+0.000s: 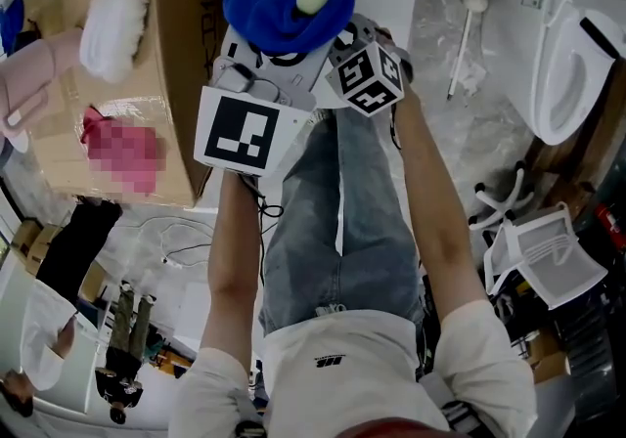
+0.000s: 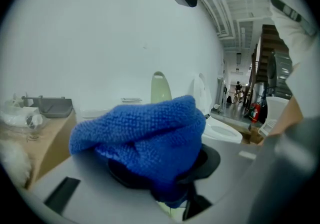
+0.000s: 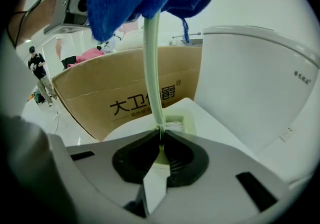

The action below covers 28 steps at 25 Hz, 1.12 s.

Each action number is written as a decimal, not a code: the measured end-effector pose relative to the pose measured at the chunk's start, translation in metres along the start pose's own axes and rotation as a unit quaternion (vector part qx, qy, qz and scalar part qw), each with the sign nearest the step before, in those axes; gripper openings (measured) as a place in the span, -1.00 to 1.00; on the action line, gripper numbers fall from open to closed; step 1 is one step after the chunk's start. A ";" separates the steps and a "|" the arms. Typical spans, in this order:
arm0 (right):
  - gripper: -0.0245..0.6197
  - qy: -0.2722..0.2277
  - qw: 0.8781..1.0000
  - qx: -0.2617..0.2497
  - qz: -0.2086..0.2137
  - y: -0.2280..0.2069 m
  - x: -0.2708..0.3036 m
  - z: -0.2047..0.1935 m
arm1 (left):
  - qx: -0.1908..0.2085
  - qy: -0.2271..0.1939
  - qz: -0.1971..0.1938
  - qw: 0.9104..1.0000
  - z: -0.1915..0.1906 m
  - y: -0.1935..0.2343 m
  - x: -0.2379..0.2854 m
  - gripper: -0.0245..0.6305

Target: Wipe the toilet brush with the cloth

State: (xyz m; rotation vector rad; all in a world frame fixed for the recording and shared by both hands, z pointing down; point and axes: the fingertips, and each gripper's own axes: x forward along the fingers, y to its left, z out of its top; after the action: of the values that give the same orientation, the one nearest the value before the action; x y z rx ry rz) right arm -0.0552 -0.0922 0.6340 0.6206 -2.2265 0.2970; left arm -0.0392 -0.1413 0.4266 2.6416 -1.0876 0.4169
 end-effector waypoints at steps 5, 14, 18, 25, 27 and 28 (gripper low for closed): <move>-0.85 0.002 1.000 0.000 -0.001 0.001 0.000 0.000 | -0.019 -0.013 -0.010 1.000 0.025 0.000 -0.001 -0.39; -0.85 0.000 1.000 0.006 -0.001 0.000 -0.001 0.000 | 0.016 0.013 -0.017 1.000 0.022 -0.002 0.002 -0.46; -0.85 -0.002 1.000 0.008 -0.002 0.000 -0.002 -0.001 | 0.014 0.032 -0.014 0.999 0.001 -0.002 0.004 -0.52; -0.85 -0.006 1.000 0.011 -0.003 0.000 -0.001 0.001 | -0.001 0.045 -0.017 0.999 -0.050 -0.002 0.009 -0.61; -0.85 -0.007 1.000 0.011 -0.004 0.000 0.000 0.001 | -0.005 0.045 -0.016 0.999 -0.062 -0.001 0.012 -0.62; -0.85 -0.008 1.000 0.011 -0.005 0.000 0.000 0.000 | -0.007 0.047 -0.016 0.999 -0.068 0.000 0.014 -0.62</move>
State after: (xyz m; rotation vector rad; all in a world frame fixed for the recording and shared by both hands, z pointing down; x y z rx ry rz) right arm -0.0552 -0.0925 0.6335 0.6488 -2.2371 0.3124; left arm -0.0409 -0.1269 0.4947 2.5958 -1.0154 0.5198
